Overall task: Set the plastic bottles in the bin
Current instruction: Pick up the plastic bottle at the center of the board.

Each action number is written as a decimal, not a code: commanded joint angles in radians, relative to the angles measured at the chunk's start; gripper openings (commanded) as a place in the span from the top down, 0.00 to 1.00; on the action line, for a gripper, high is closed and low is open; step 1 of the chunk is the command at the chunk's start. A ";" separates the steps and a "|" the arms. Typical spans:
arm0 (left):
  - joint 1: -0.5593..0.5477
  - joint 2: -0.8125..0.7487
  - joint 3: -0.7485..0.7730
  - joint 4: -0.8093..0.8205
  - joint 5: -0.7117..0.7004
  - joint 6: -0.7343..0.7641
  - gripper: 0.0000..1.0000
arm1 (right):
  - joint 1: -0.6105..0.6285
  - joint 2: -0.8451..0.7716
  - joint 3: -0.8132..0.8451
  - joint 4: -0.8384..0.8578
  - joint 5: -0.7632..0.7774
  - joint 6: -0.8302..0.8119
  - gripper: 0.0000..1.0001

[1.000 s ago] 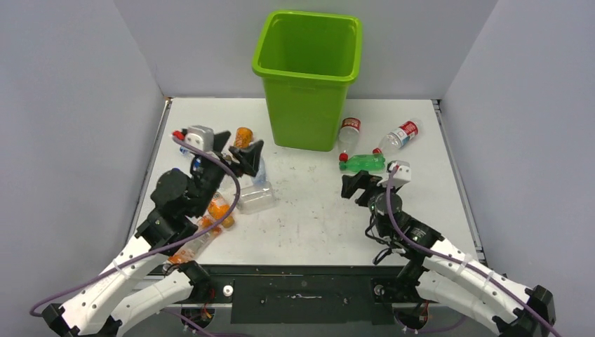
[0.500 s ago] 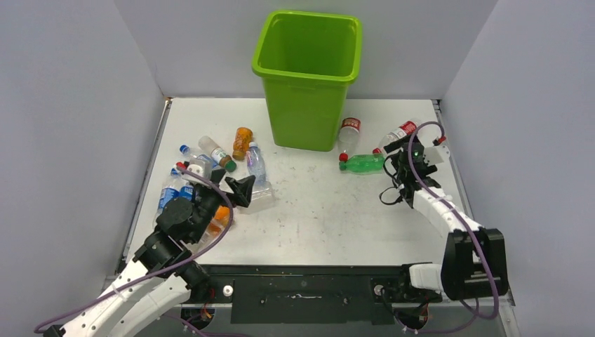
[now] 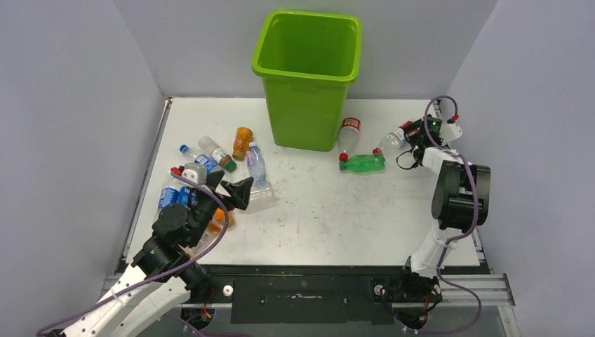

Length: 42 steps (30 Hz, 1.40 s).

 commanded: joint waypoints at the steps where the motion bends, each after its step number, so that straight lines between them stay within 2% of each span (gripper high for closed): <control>1: 0.003 0.025 0.023 0.031 0.042 -0.015 0.04 | -0.037 0.063 0.091 0.001 -0.125 -0.041 0.10; 9: 0.009 0.030 0.030 0.022 0.050 -0.011 0.04 | -0.012 0.123 0.140 0.103 -0.177 -0.026 0.10; 16: 0.011 0.026 0.025 0.024 0.041 -0.005 0.04 | 0.012 0.233 0.271 -0.015 -0.144 -0.048 0.10; 25: 0.012 0.030 0.029 0.020 0.040 0.000 0.04 | 0.012 0.317 0.297 -0.049 -0.126 -0.065 0.10; 30: 0.011 0.031 0.029 0.019 0.038 0.003 0.04 | 0.019 0.343 0.298 -0.040 -0.139 -0.076 0.02; 36: 0.011 0.028 0.027 0.020 0.035 0.005 0.04 | 0.022 0.292 0.224 0.033 -0.164 -0.079 0.41; 38: 0.011 0.026 0.028 0.019 0.037 0.004 0.04 | 0.025 0.261 0.205 0.049 -0.170 -0.082 0.51; 42: 0.009 0.016 0.024 0.024 0.034 0.003 0.04 | 0.036 0.169 0.164 0.079 -0.172 -0.074 0.62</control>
